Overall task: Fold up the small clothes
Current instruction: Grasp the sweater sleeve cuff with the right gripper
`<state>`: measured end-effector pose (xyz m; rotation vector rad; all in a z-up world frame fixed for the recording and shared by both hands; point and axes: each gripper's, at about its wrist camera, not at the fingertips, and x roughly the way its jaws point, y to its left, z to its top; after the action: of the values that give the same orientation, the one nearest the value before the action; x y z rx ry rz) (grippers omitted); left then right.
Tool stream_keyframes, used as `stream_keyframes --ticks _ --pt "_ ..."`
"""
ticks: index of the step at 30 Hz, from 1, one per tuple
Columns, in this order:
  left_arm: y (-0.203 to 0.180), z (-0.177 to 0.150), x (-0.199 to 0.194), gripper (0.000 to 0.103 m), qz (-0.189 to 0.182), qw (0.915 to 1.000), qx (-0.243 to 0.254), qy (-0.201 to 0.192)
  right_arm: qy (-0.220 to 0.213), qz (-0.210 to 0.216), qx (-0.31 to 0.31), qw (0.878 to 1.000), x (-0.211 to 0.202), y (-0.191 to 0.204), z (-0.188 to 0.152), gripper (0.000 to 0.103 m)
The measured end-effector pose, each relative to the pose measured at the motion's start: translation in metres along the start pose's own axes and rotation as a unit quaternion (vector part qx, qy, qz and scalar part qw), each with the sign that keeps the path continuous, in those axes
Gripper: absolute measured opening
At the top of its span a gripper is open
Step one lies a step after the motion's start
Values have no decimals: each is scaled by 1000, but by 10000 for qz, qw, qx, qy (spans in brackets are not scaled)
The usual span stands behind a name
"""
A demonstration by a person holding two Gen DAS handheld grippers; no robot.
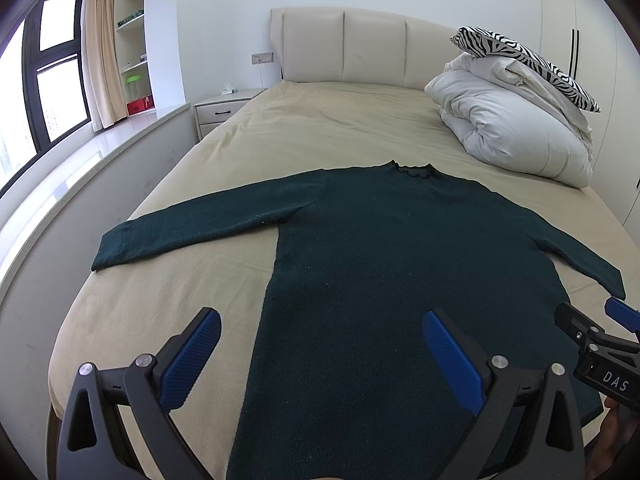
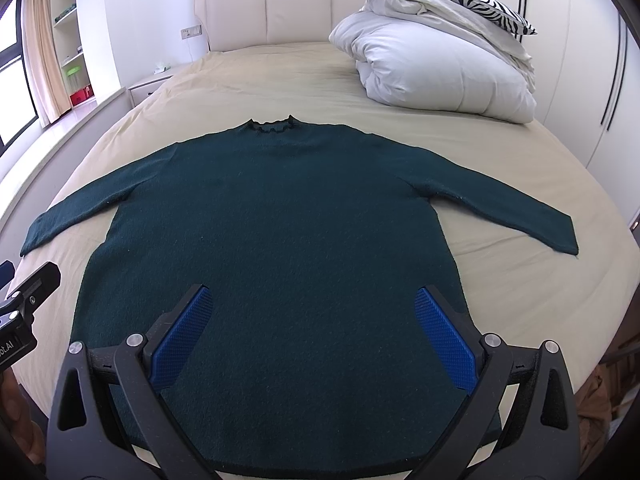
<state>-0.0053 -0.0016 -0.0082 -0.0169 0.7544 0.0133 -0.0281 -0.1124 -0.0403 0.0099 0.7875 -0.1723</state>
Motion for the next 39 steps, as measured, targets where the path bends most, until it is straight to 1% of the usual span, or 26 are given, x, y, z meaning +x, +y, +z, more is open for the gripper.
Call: stream_keyframes --ticks 9,11,13,16,18,20,22,23,25,26,27,28,29,31,33,35,37,38,39 --pt "3 -6 2 103 20 10000 -57 -2 36 13 4 10000 3 -2 0 103" --pt "3 -10 1 103 93 9999 -81 -89 69 61 50 9999 4 -5 -1 103" --pt "-1 -13 0 103 283 9993 37 -246 125 166 120 9997 8 -12 -2 103" --pt "-7 -16 2 103 556 9973 345 -338 168 350 451 9982 17 -38 0 103" --pt "-12 -17 5 103 579 9962 514 -409 178 493 894 9946 23 -69 1 103" --pt "-18 -18 10 103 584 9953 662 -395 148 673 1487 9865 29 -110 0 103" --pt "-23 -17 17 103 483 9956 742 -316 75 895 2074 9741 37 -158 -2 103" --pt "-24 -17 22 103 363 9965 714 -254 11 967 2316 9680 40 -181 -3 103" --pt "-24 -14 31 103 185 9979 621 -95 -147 994 2861 9529 50 -238 -9 102" --pt "-25 -13 36 103 86 9983 582 -32 -205 973 3163 9434 55 -265 -12 99" --pt "-28 -12 41 103 -52 9985 545 -27 -265 983 3504 9310 60 -294 -17 95" --pt "-32 -11 43 103 -137 9984 545 -72 -333 1010 3891 9150 66 -325 -24 94" --pt "-38 -10 45 103 -152 9981 585 -105 -395 1018 4199 9010 70 -350 -30 92" --pt "-50 -7 52 103 -71 9975 708 13 -464 1007 4739 8736 82 -398 -43 87" --pt "-60 -3 65 103 31 9966 751 345 -462 1062 5078 8536 97 -436 -55 80" --pt "-63 2 76 103 106 9966 645 501 -392 1092 5320 8387 114 -461 -62 78" --pt "-71 6 88 103 344 9948 781 555 -351 1082 5503 8272 132 -485 -68 70" --pt "-74 7 93 103 326 9942 816 622 -355 1070 5577 8223 143 -497 -70 62" --pt "-76 10 101 103 188 9941 783 723 -381 1069 5618 8195 148 -502 -70 59"
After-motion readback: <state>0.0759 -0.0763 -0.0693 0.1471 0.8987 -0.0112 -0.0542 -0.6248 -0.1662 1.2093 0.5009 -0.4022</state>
